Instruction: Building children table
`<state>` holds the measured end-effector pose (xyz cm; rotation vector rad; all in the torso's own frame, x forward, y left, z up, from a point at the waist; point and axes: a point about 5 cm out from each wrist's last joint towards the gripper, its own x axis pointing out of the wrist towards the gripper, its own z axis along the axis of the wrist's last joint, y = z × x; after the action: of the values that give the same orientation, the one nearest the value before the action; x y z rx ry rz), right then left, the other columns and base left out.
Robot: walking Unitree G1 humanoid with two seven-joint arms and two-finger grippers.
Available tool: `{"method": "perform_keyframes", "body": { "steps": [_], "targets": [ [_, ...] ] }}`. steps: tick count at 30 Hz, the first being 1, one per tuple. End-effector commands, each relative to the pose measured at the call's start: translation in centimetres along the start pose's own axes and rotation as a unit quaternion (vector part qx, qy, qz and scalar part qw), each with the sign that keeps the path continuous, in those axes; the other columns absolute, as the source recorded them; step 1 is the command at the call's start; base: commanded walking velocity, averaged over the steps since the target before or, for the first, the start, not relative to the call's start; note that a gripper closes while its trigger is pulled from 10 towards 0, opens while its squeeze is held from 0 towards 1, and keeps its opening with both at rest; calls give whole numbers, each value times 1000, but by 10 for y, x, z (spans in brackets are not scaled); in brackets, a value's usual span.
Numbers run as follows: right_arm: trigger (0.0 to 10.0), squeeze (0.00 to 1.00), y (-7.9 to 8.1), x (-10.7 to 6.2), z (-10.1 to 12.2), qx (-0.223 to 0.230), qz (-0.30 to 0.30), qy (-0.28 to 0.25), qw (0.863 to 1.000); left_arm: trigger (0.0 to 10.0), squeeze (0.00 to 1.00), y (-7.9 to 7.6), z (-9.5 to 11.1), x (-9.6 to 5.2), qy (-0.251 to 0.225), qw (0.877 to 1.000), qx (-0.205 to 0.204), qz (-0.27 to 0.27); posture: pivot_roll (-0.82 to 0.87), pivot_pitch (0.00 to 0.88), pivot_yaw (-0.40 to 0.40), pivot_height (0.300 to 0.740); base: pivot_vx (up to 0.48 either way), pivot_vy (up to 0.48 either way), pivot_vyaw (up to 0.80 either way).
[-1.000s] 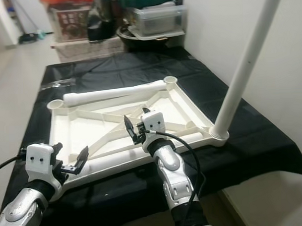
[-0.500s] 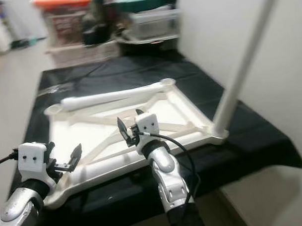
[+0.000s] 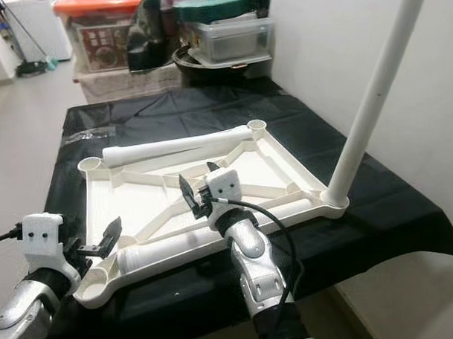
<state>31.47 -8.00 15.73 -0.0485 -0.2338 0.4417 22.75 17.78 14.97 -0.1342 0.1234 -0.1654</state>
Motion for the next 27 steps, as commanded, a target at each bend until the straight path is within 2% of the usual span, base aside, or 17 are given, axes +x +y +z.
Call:
{"method": "perform_keyframes", "body": {
  "steps": [1,3,4,5,7,8,11,18,22,27],
  "targets": [
    [10000,0,0,0,0,4,-1,-2,1000,10000,0,-5,-3,0,16,999,-34,-29,45,0,13,740,0,0,0],
    [10000,0,0,0,0,4,-1,-2,1000,10000,0,-5,-3,0,16,999,-34,-29,45,0,13,740,0,0,0],
    [10000,0,-3,0,0,2,-6,-1,1000,10000,0,-14,-13,-1,57,992,-89,-63,44,0,14,740,0,0,0],
    [10000,0,-3,0,0,2,-6,-1,1000,10000,0,-14,-13,-1,57,992,-89,-63,44,0,14,740,0,0,0],
    [10000,0,-5,-1,-1,1,-10,2,1000,10000,0,-20,-18,-2,94,985,-124,-76,44,0,14,740,0,0,0],
    [10000,0,-5,-1,-1,1,-10,2,1000,10000,0,-20,-18,-2,94,985,-124,-76,44,0,14,740,0,0,0],
    [10000,0,-5,-2,-3,2,-12,6,1000,10000,0,-17,-21,-4,138,977,-146,-69,50,0,16,740,0,0,0],
    [10000,0,-5,-2,-4,6,-14,9,1000,10000,0,-4,-15,-7,165,976,-138,-45,59,0,17,740,0,0,0],
    [10000,0,-4,-2,-6,8,-15,13,1000,10000,0,2,-10,-9,177,977,-115,-37,59,0,17,740,0,0,0],
    [10000,0,-5,-1,-5,7,-15,11,1000,10000,0,-6,-18,-9,193,967,-157,-61,62,0,20,740,0,0,0]
  ]
}}
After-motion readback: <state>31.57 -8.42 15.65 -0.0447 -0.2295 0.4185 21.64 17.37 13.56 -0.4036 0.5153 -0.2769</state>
